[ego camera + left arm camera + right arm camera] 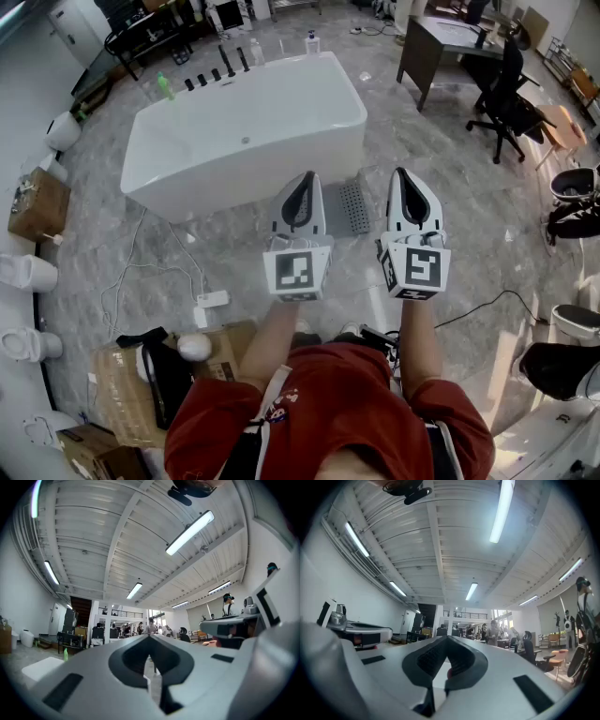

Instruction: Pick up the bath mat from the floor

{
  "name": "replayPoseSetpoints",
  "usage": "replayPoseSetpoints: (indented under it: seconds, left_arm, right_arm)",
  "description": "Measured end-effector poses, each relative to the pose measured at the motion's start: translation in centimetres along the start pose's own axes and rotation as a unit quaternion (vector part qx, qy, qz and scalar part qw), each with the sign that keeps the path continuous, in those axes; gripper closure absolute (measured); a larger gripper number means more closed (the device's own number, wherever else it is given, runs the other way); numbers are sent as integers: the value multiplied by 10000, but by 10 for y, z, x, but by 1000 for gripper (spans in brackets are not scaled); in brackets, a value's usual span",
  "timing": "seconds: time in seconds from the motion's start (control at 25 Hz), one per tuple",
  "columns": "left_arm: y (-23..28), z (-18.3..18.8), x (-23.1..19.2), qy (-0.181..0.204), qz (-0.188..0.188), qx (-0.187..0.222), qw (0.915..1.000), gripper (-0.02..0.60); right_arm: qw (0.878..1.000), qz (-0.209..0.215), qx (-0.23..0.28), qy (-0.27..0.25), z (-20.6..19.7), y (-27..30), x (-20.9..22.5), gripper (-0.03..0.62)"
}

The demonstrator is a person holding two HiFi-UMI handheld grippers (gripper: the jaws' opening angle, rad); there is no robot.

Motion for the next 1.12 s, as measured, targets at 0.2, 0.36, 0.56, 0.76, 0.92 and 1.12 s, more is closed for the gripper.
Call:
replayPoseSetpoints:
  seconds: [0.2, 0.36, 0.56, 0.76, 0.92, 1.12]
  left_arm:
    - [7, 0, 13, -60, 98, 49, 9999, 568]
    - [7, 0, 23, -49, 85, 0, 10000, 568]
    - [7, -5, 40, -13, 132, 26, 9999, 568]
    - [5, -10, 59, -9, 184, -1, 9998, 568]
    - [7, -15, 71, 11, 282, -51, 9996, 568]
    - [12, -17, 75, 77, 312, -139, 9994, 568]
  right_arm:
    - [10000, 32, -30, -3, -4, -1, 11, 583]
    - [10000, 59, -27, 8, -6, -6, 21, 583]
    - [9999, 20, 77, 138, -10, -18, 35, 583]
    - [9999, 55, 74, 139, -15, -28, 49, 583]
    - [9997, 154, 26, 203, -22, -35, 64, 583]
    - [9996, 151, -80, 247, -30, -37, 75, 583]
Point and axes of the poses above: the fingertips, and each gripper's own axes: y forward along the fingers, x to its right, z out of its top, the point moved 10 cm from there along -y, backward along the fingers, and after that the axes turned 6 degrees about -y, right-handed, at the moved point
